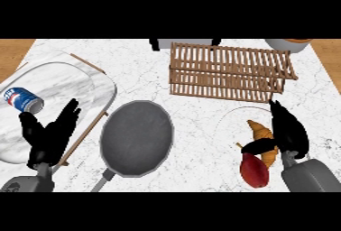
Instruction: Pick the croissant from the placemat and place it in the tiered shelf
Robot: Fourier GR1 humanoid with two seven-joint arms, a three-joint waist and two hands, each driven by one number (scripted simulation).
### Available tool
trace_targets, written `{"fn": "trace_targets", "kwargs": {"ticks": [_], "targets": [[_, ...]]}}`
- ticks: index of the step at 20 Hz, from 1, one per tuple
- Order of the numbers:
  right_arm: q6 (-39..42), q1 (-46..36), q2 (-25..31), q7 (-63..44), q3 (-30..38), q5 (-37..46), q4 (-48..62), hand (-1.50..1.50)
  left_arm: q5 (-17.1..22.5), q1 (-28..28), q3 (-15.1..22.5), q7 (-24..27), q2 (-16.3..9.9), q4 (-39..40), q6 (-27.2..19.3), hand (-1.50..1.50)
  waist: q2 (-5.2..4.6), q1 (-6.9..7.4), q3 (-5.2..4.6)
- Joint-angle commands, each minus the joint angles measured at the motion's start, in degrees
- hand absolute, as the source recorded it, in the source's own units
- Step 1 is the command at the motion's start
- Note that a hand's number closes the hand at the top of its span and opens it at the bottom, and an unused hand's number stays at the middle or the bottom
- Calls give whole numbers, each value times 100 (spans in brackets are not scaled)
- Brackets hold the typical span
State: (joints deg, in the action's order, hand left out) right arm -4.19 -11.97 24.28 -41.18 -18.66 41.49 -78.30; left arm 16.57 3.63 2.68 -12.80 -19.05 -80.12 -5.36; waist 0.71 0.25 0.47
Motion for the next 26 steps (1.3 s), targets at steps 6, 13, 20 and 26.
{"fn": "trace_targets", "kwargs": {"ticks": [6, 13, 20, 26], "targets": [[636, -74, -98, 960, -379, -48, 631, 150, -146, 52, -5, 38, 216, 779, 32, 0, -95, -24, -48], [481, -63, -337, 1086, -388, 148, -2, 150, -159, -166, 78, -384, 349, 114, -67, 0, -63, -11, -47], [593, -570, -2126, 265, -1358, 293, -512, 150, -232, 7, 46, -340, 338, 305, -10, 0, -85, 64, -52], [-208, -1160, -2410, -1177, -2347, 422, -1867, 150, -259, -5, 6, -364, 390, 259, -64, 0, -33, 14, -53]]}}
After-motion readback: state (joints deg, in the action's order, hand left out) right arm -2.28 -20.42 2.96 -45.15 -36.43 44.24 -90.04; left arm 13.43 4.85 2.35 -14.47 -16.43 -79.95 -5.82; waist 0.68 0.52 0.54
